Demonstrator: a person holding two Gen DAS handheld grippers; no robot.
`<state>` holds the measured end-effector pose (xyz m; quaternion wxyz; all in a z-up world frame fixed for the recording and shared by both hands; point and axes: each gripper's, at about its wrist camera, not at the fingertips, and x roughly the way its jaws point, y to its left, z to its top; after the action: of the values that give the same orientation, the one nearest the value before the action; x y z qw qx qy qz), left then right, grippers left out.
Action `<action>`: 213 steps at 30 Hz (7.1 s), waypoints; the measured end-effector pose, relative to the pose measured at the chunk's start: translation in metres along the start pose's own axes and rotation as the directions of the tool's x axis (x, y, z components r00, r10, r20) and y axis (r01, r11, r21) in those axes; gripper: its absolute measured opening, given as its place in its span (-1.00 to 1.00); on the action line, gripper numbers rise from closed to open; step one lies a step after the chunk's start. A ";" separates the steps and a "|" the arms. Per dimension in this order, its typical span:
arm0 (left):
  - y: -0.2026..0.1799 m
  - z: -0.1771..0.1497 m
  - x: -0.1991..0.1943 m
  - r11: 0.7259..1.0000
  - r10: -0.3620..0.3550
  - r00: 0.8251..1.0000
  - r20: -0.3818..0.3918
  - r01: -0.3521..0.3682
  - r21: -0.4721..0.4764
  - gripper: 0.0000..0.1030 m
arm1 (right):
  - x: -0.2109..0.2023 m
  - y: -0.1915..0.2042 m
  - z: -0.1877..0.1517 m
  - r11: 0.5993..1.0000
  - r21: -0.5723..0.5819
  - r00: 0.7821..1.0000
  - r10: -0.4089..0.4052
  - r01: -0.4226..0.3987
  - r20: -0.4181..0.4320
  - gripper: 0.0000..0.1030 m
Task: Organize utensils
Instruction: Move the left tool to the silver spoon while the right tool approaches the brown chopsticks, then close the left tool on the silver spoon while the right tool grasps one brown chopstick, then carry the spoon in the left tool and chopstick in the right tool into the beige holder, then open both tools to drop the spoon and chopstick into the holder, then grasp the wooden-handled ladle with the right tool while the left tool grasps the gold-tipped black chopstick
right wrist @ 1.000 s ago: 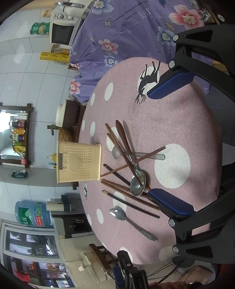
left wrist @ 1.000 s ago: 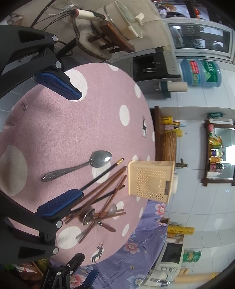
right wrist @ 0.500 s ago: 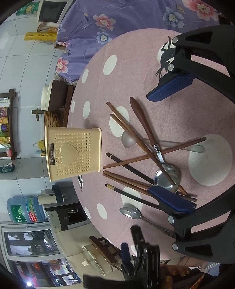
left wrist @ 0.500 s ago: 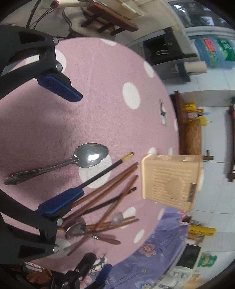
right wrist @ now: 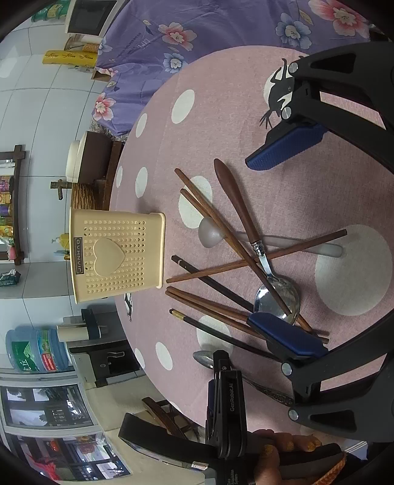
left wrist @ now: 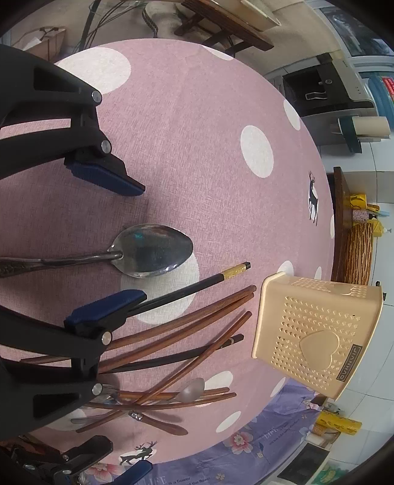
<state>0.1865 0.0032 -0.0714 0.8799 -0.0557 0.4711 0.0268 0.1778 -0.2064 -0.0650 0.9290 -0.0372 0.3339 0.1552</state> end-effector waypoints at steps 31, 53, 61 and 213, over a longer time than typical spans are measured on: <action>0.023 0.047 -0.042 0.995 -0.095 0.979 0.178 0.100 -0.019 -0.27 | 0.125 0.038 0.097 0.965 -0.130 0.943 0.184 -0.227 -0.278 -0.24; 0.039 0.049 -0.051 0.986 -0.160 0.963 0.217 0.167 -0.013 -0.27 | 0.192 0.070 0.115 0.959 -0.203 0.903 0.100 -0.200 -0.418 -0.85; 0.034 0.052 -0.058 0.985 -0.170 0.957 0.237 0.175 0.001 -0.27 | 0.150 0.042 0.124 0.971 -0.087 0.926 0.183 -0.223 -0.329 -0.85; 0.010 -0.021 -0.022 0.963 -0.258 0.952 0.166 0.239 0.124 0.66 | -0.006 0.004 0.080 0.805 -0.175 0.821 0.569 -0.567 -0.049 -0.06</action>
<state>0.1559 0.0108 -0.0659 0.9170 -0.0667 0.3793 -0.1034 0.2210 -0.1908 0.0012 0.8336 -0.0199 0.3113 0.4558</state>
